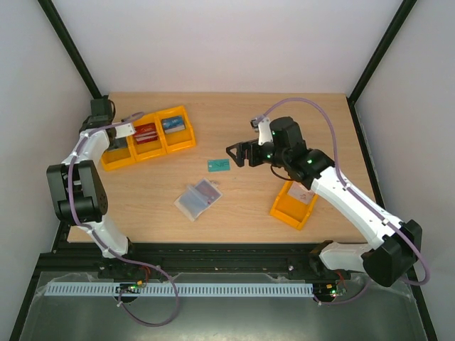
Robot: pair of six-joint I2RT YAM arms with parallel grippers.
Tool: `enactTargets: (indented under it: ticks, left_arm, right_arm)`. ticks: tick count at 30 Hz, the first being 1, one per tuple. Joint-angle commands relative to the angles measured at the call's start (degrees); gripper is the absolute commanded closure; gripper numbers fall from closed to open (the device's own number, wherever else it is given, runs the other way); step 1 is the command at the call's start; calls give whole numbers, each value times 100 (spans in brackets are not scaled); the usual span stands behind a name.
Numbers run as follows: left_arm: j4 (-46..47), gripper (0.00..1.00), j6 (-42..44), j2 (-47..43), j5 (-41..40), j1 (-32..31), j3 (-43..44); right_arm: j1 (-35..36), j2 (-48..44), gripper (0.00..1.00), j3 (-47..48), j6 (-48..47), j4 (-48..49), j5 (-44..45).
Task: Take the credit cards out of the card holder
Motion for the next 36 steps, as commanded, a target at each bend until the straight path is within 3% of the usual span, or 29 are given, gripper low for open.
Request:
enactTargets:
  ticks: [1, 6, 19, 23, 26, 28, 32, 36]
  left_arm:
    - [697, 98, 177, 67, 184, 52, -210]
    - [1519, 98, 300, 401, -37, 54, -392]
    - [1608, 98, 328, 795, -306, 134, -528]
    - [1630, 74, 293, 879, -329, 135, -494]
    - [1604, 67, 292, 767, -148, 148, -557]
    - [1507, 57, 255, 715, -81, 155, -529]
    - [1166, 33, 53, 594, 106, 166, -241]
    - [503, 15, -195, 489, 496, 194, 165]
  right_arm:
    - [-120, -9, 2, 55, -321, -107, 206]
    - [-159, 249, 1, 271, -440, -210, 127]
    - [-226, 424, 1, 385, -524, -190, 27]
    - [-231, 402, 1, 382, -545, -225, 51]
    - [-239, 356, 1, 332, -553, -198, 85]
    - [-244, 366, 1, 332, -545, -178, 55]
    - [-248, 408, 1, 363, -534, -190, -7]
    - [-248, 376, 1, 359, -536, -214, -13]
